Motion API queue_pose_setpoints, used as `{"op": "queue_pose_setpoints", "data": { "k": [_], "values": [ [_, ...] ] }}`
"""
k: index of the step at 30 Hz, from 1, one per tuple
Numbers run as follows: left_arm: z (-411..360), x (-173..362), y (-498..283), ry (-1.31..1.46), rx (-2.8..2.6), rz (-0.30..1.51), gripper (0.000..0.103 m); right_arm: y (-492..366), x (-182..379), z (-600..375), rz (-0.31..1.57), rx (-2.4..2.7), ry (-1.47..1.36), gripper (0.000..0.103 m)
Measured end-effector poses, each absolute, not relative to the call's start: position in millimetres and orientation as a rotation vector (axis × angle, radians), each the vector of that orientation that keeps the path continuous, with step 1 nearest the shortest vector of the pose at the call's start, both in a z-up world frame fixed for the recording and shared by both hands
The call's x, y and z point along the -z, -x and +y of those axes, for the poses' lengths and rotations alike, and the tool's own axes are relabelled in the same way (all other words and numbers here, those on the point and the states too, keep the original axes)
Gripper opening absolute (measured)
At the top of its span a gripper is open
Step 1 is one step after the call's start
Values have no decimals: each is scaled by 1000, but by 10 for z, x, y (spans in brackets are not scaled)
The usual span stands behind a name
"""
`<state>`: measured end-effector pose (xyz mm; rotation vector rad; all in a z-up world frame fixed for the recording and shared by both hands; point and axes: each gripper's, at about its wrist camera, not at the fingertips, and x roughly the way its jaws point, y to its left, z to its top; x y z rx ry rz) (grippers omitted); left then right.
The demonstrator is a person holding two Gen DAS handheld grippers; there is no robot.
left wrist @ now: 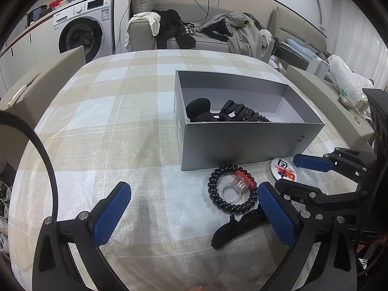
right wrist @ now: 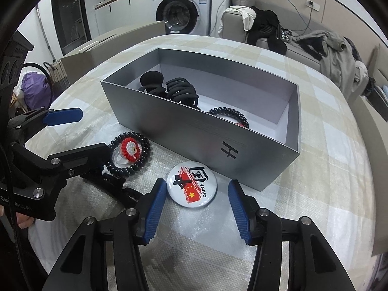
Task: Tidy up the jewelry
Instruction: 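Grasp the badge with the right gripper while the left gripper grasps the clear red-topped ring holder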
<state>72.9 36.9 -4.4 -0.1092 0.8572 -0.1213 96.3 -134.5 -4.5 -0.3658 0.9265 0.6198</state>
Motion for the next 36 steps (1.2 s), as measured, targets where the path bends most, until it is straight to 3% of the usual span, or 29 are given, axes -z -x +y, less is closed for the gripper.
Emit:
{"op": "queue_pose_setpoints", "data": {
  "k": [11,13,15,17,18,23,27,36],
  "values": [
    [307,-12,-700,115,187,817,99,-864,-54,-1525,912,-693,247,41],
    [236,-35,-703,85,218,807,84,-867,-71,-1568,908,-691,224,41],
    [177,-30,-720,50,237,813,60,-883,-87,-1612,901,-686,198,41],
    [113,-5,-735,16,255,821,41,-902,-95,-1649,898,-680,184,41],
    [88,8,-744,3,264,827,36,-907,-102,-1666,893,-675,180,41],
    [30,37,-778,-34,283,845,33,-933,-110,-1716,894,-673,162,41],
    [-3,58,-786,-58,298,860,17,-933,-94,-1722,896,-674,154,41],
    [10,-56,-716,-45,316,813,15,-898,-131,-1735,877,-680,136,41]
  ]
}}
